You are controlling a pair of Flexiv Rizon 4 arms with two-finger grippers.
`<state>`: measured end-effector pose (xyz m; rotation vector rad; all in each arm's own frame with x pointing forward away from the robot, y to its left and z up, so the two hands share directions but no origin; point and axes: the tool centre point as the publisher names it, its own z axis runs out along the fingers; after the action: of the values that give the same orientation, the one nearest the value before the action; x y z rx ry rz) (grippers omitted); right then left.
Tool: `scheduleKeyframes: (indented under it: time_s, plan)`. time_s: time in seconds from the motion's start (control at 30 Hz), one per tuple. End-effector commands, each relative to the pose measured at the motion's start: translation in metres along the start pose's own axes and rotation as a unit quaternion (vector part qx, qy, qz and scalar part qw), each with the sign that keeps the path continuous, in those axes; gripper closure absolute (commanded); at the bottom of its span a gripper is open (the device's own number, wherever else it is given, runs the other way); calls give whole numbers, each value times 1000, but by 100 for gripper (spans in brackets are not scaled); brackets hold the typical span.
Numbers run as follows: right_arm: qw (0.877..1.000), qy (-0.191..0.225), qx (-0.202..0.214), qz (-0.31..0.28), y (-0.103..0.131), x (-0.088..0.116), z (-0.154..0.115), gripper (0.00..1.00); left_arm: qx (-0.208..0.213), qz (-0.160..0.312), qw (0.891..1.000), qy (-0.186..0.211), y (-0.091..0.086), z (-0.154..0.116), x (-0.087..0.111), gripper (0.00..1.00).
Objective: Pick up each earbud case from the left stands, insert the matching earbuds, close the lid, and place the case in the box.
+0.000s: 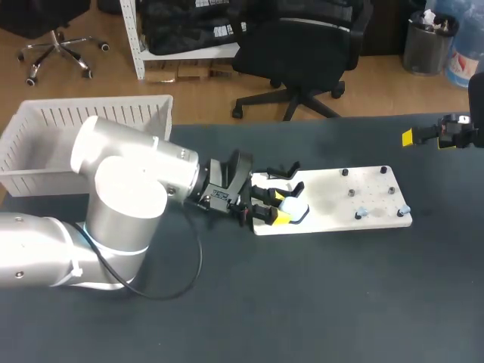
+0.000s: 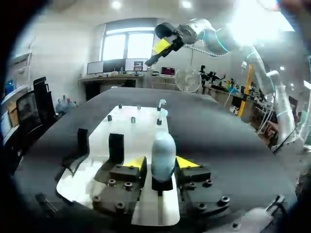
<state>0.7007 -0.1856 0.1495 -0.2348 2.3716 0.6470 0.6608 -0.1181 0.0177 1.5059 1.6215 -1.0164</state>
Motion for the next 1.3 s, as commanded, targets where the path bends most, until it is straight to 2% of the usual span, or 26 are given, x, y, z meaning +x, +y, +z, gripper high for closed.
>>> scheduleKeyframes:
  time_s: [0.03,0.6,0.63,0.73,0.93,1.1,1.2,1.3]
  plan:
    - [1000,1,-1,0,-1,0,0,0,-2,2,1000,-7,0,1,2,66]
    - [1000,1,-1,0,-1,0,0,0,2,6,1000,-13,0,3,1,66]
    - [1000,1,-1,0,-1,0,0,0,2,6,1000,-14,0,3,1,67]
    - [1000,1,-1,0,-1,0,0,0,2,7,1000,-14,0,4,1,87]
    - [1000,1,-1,0,-1,0,0,0,4,10,1000,-15,-1,3,0,100]
    - [1000,1,-1,0,-1,0,0,0,-6,16,999,-29,-1,-6,-2,100]
    - [1000,1,-1,0,-1,0,0,0,-12,17,998,-51,-1,-17,-11,100]
    - [1000,1,-1,0,-1,0,0,0,-14,17,996,-87,-6,-30,-28,100]
